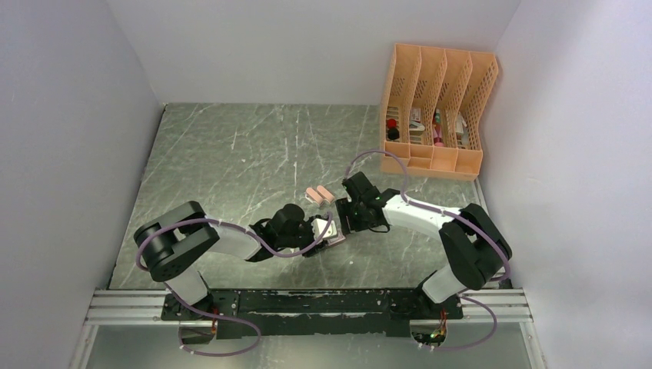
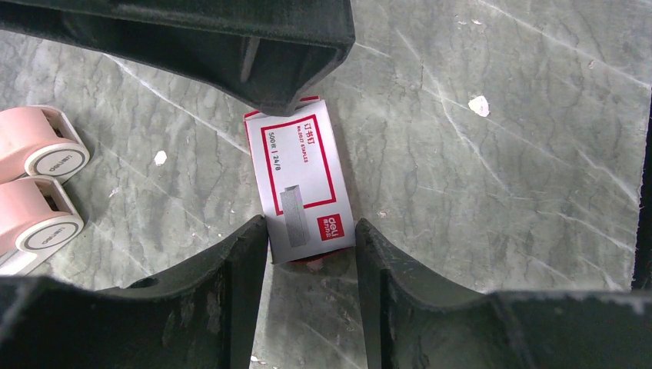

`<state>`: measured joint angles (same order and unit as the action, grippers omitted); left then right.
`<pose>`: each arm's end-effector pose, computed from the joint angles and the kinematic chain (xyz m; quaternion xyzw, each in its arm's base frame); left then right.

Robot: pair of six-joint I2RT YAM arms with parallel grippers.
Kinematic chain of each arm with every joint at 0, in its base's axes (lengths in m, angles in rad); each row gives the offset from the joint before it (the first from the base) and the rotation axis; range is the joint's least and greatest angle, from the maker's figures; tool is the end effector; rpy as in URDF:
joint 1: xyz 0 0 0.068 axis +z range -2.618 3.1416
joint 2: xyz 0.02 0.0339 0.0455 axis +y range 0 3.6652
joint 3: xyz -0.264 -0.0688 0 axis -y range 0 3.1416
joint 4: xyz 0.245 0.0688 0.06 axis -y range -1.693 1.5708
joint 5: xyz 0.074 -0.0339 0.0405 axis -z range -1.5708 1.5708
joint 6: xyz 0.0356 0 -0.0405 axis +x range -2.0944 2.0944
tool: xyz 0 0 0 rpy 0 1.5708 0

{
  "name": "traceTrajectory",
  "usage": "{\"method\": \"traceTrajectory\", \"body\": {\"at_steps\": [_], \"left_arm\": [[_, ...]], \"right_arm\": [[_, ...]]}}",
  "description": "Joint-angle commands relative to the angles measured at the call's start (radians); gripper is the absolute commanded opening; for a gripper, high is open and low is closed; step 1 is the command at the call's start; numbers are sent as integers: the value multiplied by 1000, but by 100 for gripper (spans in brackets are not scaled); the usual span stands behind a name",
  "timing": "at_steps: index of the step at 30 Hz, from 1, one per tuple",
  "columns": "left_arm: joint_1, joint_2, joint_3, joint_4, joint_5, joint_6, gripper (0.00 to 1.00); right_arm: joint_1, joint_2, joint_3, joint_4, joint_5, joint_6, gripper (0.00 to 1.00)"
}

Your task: Load the staples into the stapler

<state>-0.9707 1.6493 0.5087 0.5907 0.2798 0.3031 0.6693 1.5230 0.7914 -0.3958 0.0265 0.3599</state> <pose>0.1555 -0.2446 0.1225 0.5686 0.6541 -0.2735 0.4172 0.2177 0.1710 0.1592 -0.1474 0.9642 0.0970 0.1978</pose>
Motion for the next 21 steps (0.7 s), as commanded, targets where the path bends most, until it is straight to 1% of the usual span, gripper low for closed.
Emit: {"method": "traceTrajectory", "body": {"at_steps": [1,12,17,21], "left_arm": [[-9,49,-21,-138,-22,31,49],[-8,50,-22,-138,-22,32,49],[-8,50,-22,-138,-21,33,49],[-8,50,-22,-140,-22,33,49]], "right_arm": [[3,15,6,-70,60,7,63],[7,16,25,-98,112,23,58],[7,15,32,-99,109,22,52],[9,14,34,-98,108,26,48]]}}
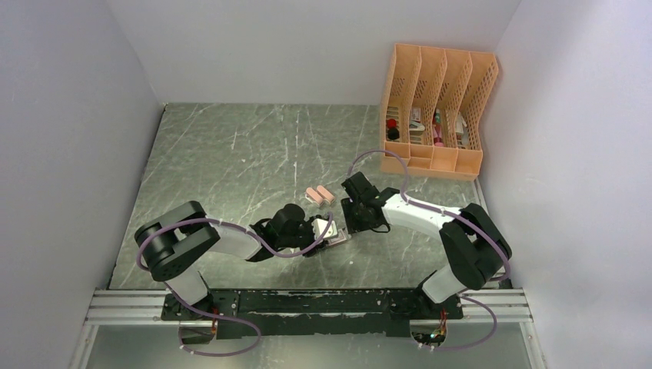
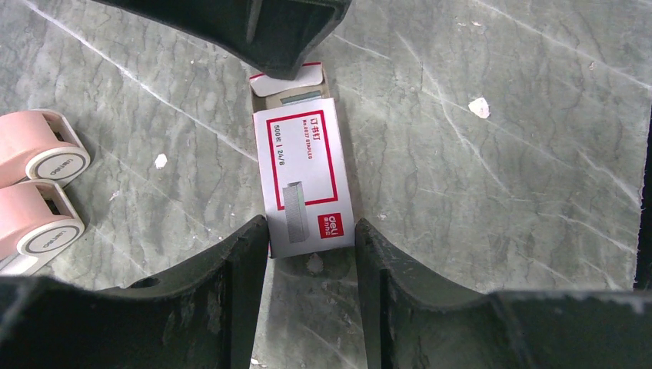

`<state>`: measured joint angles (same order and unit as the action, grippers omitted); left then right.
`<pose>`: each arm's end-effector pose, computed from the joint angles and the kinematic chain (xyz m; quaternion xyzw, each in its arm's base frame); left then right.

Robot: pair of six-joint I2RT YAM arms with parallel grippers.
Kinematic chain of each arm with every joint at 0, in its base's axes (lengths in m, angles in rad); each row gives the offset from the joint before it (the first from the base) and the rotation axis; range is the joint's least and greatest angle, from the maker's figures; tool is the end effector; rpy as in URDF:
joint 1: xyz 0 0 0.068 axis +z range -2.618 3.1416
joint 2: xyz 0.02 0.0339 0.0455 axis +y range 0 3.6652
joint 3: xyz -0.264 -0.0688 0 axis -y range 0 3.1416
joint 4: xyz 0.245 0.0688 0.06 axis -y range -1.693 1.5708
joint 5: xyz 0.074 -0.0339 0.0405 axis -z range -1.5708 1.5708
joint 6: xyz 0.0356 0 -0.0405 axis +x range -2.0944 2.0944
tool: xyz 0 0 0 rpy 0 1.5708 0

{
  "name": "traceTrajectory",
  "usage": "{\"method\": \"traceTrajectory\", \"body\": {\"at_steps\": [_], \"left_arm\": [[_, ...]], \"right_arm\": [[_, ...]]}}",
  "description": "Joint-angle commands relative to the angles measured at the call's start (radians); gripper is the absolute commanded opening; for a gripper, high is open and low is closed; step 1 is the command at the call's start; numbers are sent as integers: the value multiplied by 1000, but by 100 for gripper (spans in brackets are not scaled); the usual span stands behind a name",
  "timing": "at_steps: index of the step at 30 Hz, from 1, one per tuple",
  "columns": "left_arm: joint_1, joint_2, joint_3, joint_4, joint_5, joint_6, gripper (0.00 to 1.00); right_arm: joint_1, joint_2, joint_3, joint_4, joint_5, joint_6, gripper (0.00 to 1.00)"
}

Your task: Load the staples into the stapler

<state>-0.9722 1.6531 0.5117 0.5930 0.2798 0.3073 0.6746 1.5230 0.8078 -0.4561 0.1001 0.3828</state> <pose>0.1556 -0.2456 0.1224 0.5703 0.6521 -0.2731 0.4182 0.2164 0.1685 0.1610 -0.1325 0.9699 0.0576 0.1958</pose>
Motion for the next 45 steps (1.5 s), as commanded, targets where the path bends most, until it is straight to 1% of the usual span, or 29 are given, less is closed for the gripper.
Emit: {"method": "traceTrajectory", "body": {"at_steps": [1,6,9,16,22,28,32,45], "left_arm": [[-7,46,-24,-141,-21,29,49],[-7,49,-25,-144,-19,29,49],[-7,48,-27,-141,-17,30,49],[-7,51,-24,-144,-16,31,49],[-7,53,-23,-146,-13,30,49],[-8,56,-21,-150,-12,32,49],[-8,56,-20,-150,-13,32,48],[-8,59,-19,-154,-11,32,48]], "right_arm": [[3,14,16,-37,32,4,48],[5,16,17,-35,27,5,45],[5,16,16,-33,22,5,40],[5,15,14,-30,18,5,36],[6,17,12,-26,9,6,27],[5,16,13,-24,4,5,22],[5,16,11,-22,3,5,14],[5,13,15,-31,29,11,9]]}}
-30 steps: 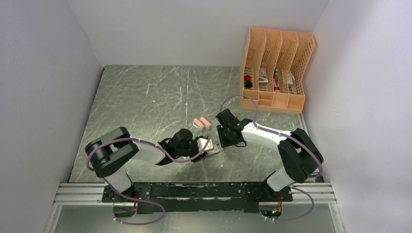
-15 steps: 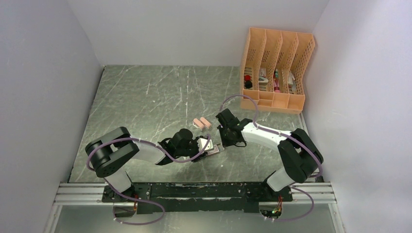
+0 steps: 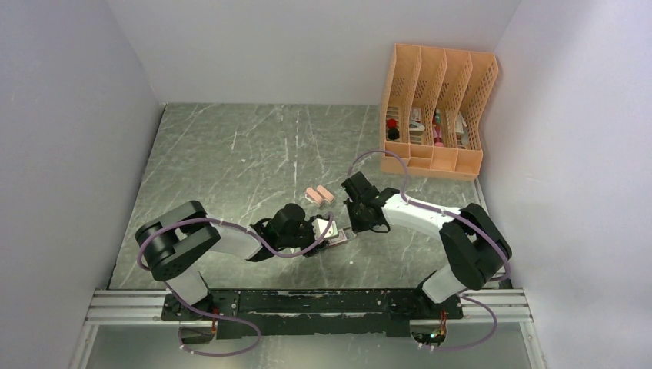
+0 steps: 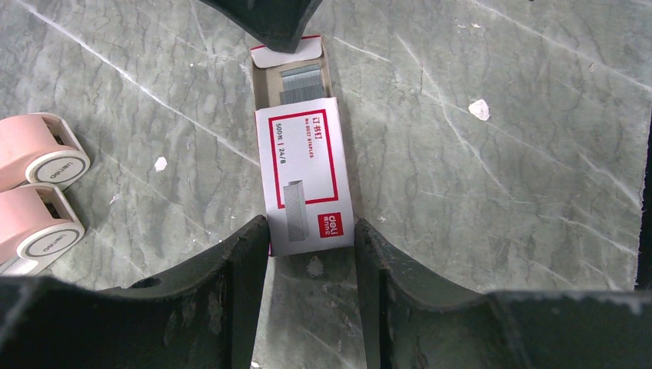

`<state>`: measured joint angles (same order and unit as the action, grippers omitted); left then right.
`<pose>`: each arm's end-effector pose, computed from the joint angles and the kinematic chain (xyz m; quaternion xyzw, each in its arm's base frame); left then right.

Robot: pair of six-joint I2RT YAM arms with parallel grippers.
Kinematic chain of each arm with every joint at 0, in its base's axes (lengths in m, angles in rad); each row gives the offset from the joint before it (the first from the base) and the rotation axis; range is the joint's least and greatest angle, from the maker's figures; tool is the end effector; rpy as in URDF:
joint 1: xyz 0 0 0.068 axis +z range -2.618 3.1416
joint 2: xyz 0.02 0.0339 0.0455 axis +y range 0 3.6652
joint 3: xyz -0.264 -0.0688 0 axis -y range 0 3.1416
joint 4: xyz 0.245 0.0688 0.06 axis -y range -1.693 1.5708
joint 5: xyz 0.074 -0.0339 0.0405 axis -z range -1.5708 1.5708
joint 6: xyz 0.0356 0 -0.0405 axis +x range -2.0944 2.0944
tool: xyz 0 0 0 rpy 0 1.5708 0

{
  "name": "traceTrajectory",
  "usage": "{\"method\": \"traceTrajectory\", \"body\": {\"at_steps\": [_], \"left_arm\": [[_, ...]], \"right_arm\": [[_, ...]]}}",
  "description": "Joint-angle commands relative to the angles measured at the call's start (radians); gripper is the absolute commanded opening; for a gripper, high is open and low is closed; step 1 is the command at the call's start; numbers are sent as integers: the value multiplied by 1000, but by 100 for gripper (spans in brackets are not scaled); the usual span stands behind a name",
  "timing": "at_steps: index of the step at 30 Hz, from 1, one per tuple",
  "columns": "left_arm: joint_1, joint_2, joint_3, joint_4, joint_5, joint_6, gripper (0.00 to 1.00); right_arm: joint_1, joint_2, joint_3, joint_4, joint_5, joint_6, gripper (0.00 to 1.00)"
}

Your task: Load the staples into the stapler

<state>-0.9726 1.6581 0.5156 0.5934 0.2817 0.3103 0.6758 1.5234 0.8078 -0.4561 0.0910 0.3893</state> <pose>0.1561 -0.2466 0.1221 0.5718 0.6509 -0.2732 0.4180 0.2160 0.1690 0.1609 -0.1309 0.9704 0.0621 0.1932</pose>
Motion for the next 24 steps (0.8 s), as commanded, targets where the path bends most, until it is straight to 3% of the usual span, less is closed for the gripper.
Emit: {"method": "traceTrajectory", "body": {"at_steps": [1,24], "left_arm": [[-8,54,-22,-155,-12,29,48],[-8,62,-20,-158,-12,36,48]], "right_arm": [[4,14,16,-34,40,4,9],[4,7,14,-55,88,24,8]]}}
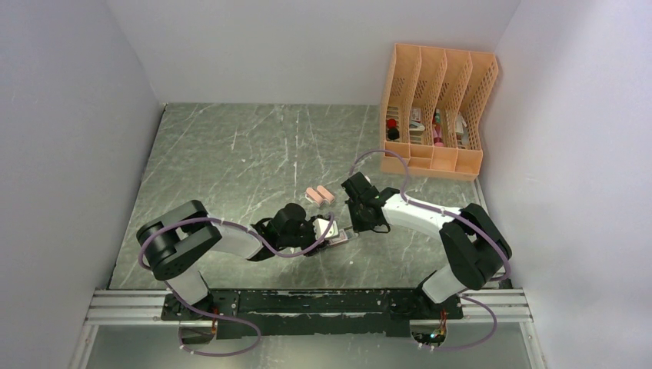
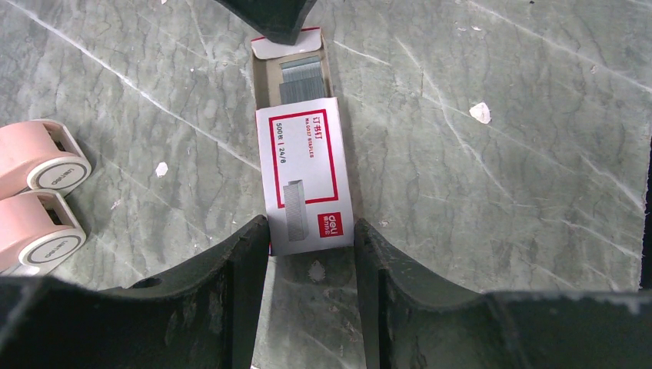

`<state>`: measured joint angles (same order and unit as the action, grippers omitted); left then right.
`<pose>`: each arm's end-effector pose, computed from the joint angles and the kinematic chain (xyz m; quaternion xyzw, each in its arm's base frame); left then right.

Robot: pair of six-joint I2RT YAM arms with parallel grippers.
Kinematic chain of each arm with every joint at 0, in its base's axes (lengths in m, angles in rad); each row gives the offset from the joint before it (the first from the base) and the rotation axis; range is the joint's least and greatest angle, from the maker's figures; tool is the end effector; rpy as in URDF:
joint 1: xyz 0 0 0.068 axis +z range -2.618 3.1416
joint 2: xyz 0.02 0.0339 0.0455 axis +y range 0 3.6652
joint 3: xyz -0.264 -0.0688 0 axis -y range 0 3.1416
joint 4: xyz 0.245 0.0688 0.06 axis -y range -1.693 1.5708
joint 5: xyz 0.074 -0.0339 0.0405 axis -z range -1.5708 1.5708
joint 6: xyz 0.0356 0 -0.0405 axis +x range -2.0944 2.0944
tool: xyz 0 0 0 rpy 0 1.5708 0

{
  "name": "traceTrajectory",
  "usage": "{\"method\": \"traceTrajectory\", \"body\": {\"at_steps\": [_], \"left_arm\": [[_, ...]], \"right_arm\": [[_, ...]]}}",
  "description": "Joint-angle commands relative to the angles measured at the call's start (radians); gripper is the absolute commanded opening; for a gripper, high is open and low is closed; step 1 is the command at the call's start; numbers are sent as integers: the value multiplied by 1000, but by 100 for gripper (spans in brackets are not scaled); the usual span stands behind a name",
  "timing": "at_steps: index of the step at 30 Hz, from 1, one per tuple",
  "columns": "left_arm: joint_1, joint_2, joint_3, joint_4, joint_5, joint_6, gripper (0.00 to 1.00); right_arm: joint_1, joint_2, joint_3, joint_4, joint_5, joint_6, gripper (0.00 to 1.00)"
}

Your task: Load the staples into the stapler

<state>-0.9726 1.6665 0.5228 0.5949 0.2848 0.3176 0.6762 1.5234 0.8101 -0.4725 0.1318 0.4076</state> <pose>0.1571 -0.2483 0.1217 0.5746 0.6482 -0.2729 0.4185 0.2159 0.1672 0.1610 -0.1187 0.9723 0.0431 0.1969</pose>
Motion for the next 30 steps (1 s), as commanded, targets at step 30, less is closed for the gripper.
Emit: {"method": "traceTrajectory", "body": {"at_steps": [30], "left_arm": [[-8,57,-30,-159,-11,31,48]], "right_arm": [[3,4,11,-55,78,21,8]]}}
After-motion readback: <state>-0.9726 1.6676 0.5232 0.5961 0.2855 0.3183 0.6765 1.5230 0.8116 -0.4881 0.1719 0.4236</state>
